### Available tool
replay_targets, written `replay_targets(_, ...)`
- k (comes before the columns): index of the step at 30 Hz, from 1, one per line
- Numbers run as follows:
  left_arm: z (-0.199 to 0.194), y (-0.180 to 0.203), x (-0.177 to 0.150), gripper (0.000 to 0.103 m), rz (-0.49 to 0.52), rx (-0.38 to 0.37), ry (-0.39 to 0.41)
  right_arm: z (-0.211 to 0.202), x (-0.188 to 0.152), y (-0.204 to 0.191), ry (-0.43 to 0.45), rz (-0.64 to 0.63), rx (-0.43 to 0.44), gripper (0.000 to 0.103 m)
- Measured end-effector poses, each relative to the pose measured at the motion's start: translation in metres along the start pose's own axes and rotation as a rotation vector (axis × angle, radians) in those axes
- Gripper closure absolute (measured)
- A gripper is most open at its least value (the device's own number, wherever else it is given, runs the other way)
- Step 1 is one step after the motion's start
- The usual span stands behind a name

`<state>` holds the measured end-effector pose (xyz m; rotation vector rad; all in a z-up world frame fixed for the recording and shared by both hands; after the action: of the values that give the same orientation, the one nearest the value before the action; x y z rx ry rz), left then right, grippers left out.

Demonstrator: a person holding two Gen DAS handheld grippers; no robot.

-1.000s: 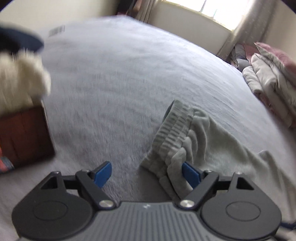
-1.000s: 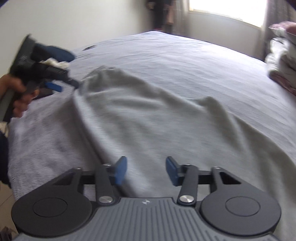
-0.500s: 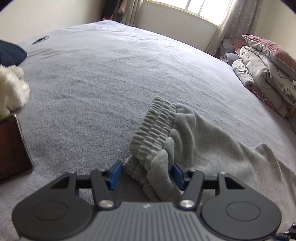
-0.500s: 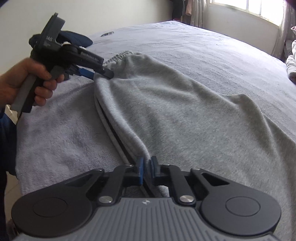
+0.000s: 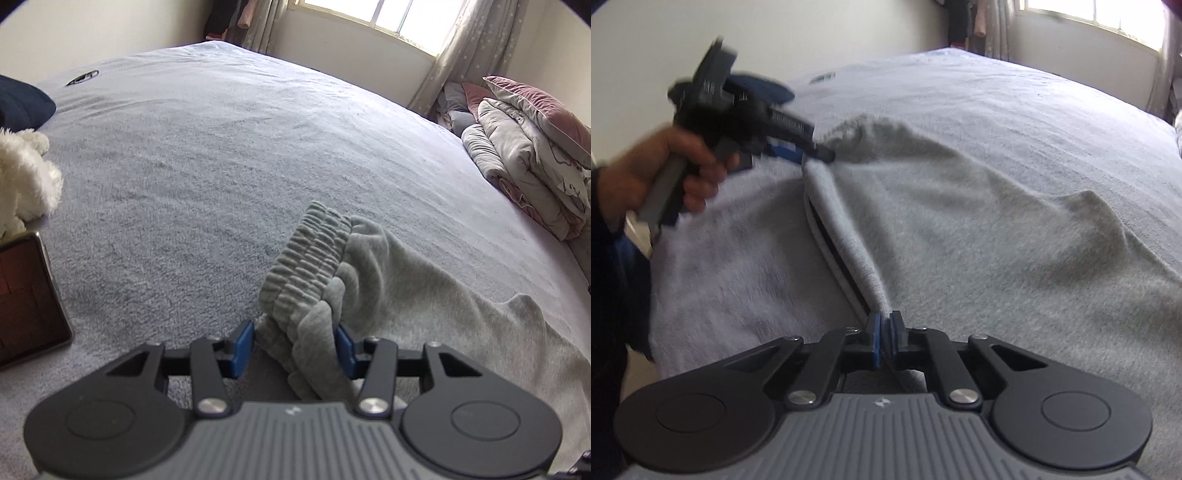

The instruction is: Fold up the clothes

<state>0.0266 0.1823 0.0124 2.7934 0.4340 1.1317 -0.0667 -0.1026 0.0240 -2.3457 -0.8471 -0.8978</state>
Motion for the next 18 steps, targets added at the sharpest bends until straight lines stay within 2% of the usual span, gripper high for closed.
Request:
replay_targets(2,0.002,0.001,-0.002,0.054,0.012,0.008,0.001,-0.001,0.001,0.005,0.014,0.027,-0.001,0.096)
replay_targets(5,0.004,0.005,-0.005,0.051,0.042,0.028,0.004,0.014,-0.006,0.008,-0.034,0.027,-0.027,0.094)
replay_targets(7,0.003,0.008,-0.007,0.049,0.064,0.041,0.012,0.016,-0.006,0.006,-0.035,0.015,-0.041,0.092)
replay_targets(10,0.002,0.007,-0.007,0.048,0.070,0.042,0.012,0.003,0.002,0.007,0.040,0.039,-0.025,0.080)
replay_targets(11,0.002,0.006,-0.006,0.046,0.072,0.042,0.011,-0.001,0.003,0.009,0.061,0.050,-0.028,0.070)
replay_targets(12,0.001,0.006,-0.006,0.044,0.076,0.042,0.011,0.002,0.001,0.013,0.043,0.060,-0.048,0.064)
replay_targets(15,0.000,0.005,-0.005,0.041,0.072,0.037,0.006,0.018,-0.010,0.024,-0.045,0.093,-0.110,0.064)
replay_targets(18,-0.010,0.007,-0.002,0.042,0.069,0.050,0.029,0.013,-0.005,0.027,-0.034,0.129,-0.095,0.064)
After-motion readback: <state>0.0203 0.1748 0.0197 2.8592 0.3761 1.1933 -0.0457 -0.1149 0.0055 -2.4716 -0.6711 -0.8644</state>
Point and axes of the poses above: each gripper's, at about its wrist camera, not at the fingertips, and z roughly the way its jaws point, y to its right, x to its top, the point moved 3 cm from there along z, roughly the way its jaws point, and after that the axes turned 6 degrees about x, right-handed, at the moved point
